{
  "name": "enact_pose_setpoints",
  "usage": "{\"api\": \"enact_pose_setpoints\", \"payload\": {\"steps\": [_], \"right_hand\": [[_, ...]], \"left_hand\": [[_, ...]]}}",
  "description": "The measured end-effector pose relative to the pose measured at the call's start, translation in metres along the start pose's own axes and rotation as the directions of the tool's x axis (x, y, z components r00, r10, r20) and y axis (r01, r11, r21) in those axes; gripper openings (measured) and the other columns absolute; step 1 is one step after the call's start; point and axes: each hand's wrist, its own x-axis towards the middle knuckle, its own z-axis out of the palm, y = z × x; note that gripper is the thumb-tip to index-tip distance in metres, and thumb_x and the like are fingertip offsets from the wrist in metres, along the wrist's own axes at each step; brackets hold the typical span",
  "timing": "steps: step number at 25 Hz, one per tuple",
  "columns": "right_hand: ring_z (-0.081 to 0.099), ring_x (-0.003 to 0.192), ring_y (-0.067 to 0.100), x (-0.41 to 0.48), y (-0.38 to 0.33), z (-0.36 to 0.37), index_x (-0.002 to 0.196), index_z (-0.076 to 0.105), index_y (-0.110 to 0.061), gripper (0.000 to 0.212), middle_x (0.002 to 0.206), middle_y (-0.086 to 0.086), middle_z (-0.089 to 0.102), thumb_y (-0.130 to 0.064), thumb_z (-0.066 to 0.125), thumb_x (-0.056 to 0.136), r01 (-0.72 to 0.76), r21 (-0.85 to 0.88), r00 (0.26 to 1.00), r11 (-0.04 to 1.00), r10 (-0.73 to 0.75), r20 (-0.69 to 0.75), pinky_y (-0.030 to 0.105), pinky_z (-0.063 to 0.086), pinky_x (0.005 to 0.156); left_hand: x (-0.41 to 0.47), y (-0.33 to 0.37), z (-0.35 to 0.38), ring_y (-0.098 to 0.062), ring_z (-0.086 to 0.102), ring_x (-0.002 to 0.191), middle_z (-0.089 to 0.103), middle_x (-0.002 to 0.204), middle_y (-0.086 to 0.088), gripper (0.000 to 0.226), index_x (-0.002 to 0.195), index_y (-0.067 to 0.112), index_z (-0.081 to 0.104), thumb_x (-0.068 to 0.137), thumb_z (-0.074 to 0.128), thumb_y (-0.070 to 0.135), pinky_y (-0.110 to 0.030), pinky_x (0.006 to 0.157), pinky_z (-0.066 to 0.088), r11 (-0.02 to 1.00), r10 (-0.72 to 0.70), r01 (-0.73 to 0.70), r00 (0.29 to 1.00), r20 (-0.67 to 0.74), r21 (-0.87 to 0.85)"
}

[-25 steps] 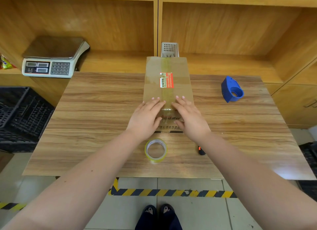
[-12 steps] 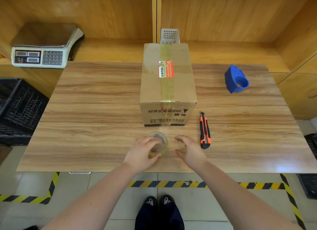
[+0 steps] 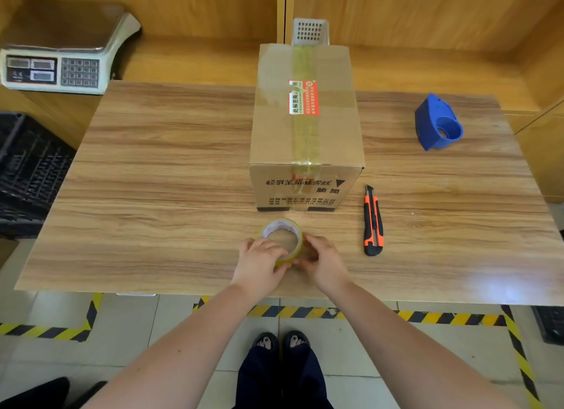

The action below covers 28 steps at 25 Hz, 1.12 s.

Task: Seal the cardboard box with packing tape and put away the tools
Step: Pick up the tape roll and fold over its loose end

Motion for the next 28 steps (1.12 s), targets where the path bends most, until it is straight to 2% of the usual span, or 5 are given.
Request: {"api": "enact_pose_setpoints", "payload": {"steps": [10, 15, 19, 25, 28], "right_hand": [[0.053, 0.099, 0.008, -0.017, -0.04, -0.043, 0.117, 0.065, -0.017, 0.049, 0.111, -0.004, 0.059, -0.029, 0.078, 0.072, 0.184, 0.092, 0.969, 0.979, -0.165, -0.185, 0.013, 0.042, 0.083], [0.057, 0.083, 0.001, -0.026, -0.067, -0.061, 0.089, 0.073, -0.025, 0.016, 0.101, 0.001, 0.064, -0.017, 0.076, 0.075, 0.26, 0.24, 0.943, 0.935, -0.192, -0.272, 0.013, 0.044, 0.073], [0.055, 0.072, 0.001, -0.024, -0.093, -0.08, 0.07, 0.07, -0.026, 0.02, 0.083, -0.001, 0.063, -0.008, 0.076, 0.075, 0.309, 0.304, 0.921, 0.901, -0.205, -0.33, 0.011, 0.042, 0.064], [0.053, 0.074, 0.0, -0.008, -0.139, -0.128, 0.074, 0.069, -0.013, 0.008, 0.075, -0.009, 0.058, -0.008, 0.07, 0.08, 0.482, 0.053, 0.836, 0.874, -0.441, -0.326, 0.011, 0.04, 0.068], [0.056, 0.08, 0.017, 0.004, -0.165, -0.153, 0.075, 0.067, -0.011, 0.006, 0.079, 0.003, 0.065, -0.01, 0.068, 0.081, 0.535, -0.119, 0.772, 0.836, -0.541, -0.333, 0.023, 0.04, 0.073]], "left_hand": [[-0.011, 0.027, -0.042, -0.009, 0.054, 0.093, 0.064, 0.094, 0.005, 0.019, 0.091, 0.013, 0.07, 0.078, 0.078, 0.026, -0.002, 0.074, 0.036, 0.869, -0.218, 0.132, 0.967, -0.129, -0.477], [-0.023, 0.035, -0.065, 0.001, 0.054, 0.085, 0.067, 0.095, 0.003, 0.021, 0.094, 0.015, 0.072, 0.077, 0.079, 0.026, 0.0, 0.072, 0.037, 0.826, -0.264, 0.14, 0.952, -0.155, -0.546], [-0.023, 0.041, -0.085, -0.005, 0.059, 0.088, 0.071, 0.094, 0.005, 0.018, 0.093, 0.022, 0.072, 0.078, 0.077, 0.031, -0.009, 0.076, 0.041, 0.786, -0.23, 0.104, 0.964, -0.133, -0.609], [-0.002, 0.069, -0.127, -0.001, 0.06, 0.065, 0.066, 0.067, 0.012, 0.019, 0.071, 0.03, 0.059, 0.08, 0.076, 0.028, -0.018, 0.063, 0.044, 0.777, -0.171, -0.042, 0.946, -0.274, -0.628], [0.016, 0.085, -0.149, 0.0, 0.045, 0.049, 0.055, 0.053, 0.013, 0.025, 0.068, 0.026, 0.053, 0.082, 0.074, 0.028, -0.019, 0.053, 0.038, 0.736, -0.186, -0.067, 0.936, -0.297, -0.674]]}}
